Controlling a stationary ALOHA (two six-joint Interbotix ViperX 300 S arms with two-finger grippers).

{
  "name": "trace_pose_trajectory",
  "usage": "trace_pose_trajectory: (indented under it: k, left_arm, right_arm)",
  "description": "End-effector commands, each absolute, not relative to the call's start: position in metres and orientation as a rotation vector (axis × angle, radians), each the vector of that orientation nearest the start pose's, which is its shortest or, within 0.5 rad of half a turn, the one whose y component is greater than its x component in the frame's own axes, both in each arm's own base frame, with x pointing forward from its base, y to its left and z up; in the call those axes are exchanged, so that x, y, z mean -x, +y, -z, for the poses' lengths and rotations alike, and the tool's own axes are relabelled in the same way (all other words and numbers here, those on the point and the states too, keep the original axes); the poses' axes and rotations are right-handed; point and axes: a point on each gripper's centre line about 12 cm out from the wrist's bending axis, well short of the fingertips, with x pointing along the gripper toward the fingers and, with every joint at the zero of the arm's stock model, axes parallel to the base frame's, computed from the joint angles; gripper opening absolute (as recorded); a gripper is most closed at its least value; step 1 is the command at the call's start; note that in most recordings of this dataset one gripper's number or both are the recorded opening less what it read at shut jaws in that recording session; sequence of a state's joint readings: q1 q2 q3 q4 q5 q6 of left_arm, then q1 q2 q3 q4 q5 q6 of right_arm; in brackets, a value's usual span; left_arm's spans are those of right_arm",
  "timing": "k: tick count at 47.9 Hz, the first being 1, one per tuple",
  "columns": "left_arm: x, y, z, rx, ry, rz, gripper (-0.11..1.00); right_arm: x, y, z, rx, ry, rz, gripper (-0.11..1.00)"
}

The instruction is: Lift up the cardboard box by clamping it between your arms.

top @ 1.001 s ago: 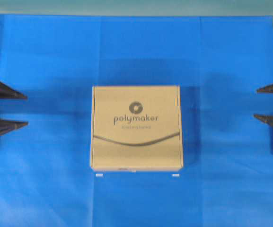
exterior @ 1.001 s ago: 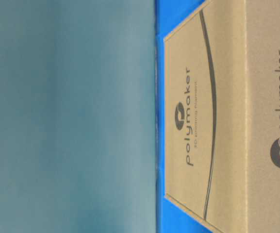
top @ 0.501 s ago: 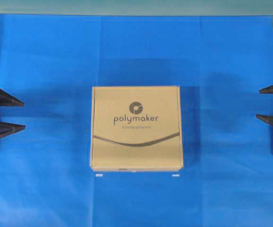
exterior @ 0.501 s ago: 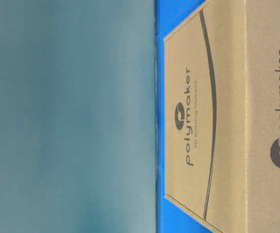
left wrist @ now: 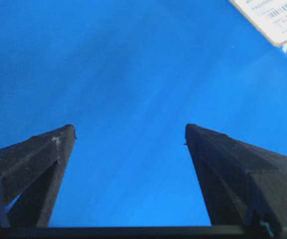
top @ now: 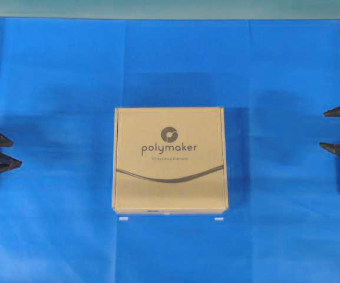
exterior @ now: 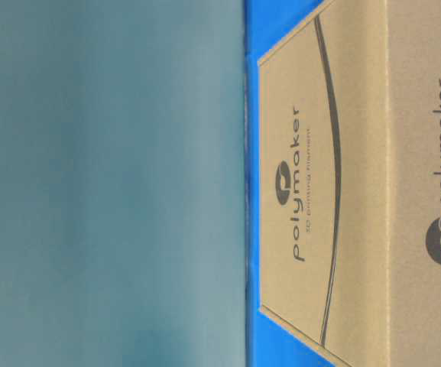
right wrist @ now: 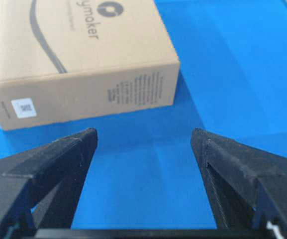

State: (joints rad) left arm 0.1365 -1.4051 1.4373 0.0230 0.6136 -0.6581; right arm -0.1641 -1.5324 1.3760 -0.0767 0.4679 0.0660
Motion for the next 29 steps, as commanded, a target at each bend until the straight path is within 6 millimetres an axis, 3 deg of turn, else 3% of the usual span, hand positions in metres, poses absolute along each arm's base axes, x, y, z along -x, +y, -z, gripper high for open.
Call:
trace_pose_trajectory:
  k: [1,8,14,20,29]
  left_arm:
    - [-0.113,0.019,-0.16,0.649,0.509,-0.337,0.87]
    - [-0.126,0.024,-0.173,0.557,0.321,-0.285,0.87]
    - [-0.132,0.027,-0.184,0.306,0.235,-0.234,0.87]
    - [-0.133,0.027,-0.182,0.116,0.251,-0.209,0.87]
    - [-0.133,0.027,-0.183,0.094,0.244,-0.206,0.87]
  right_arm:
    - [-0.109,-0.023,-0.22,-0.007,0.284,0.198,0.99]
    - [-0.109,-0.023,-0.22,-0.007,0.284,0.198,0.99]
    - [-0.109,-0.023,-0.22,-0.007,0.285,0.198,0.99]
    - [-0.109,-0.023,-0.22,-0.007,0.284,0.198,0.99]
    - [-0.109,-0.023,-0.221,-0.007,0.282,0.198,0.99]
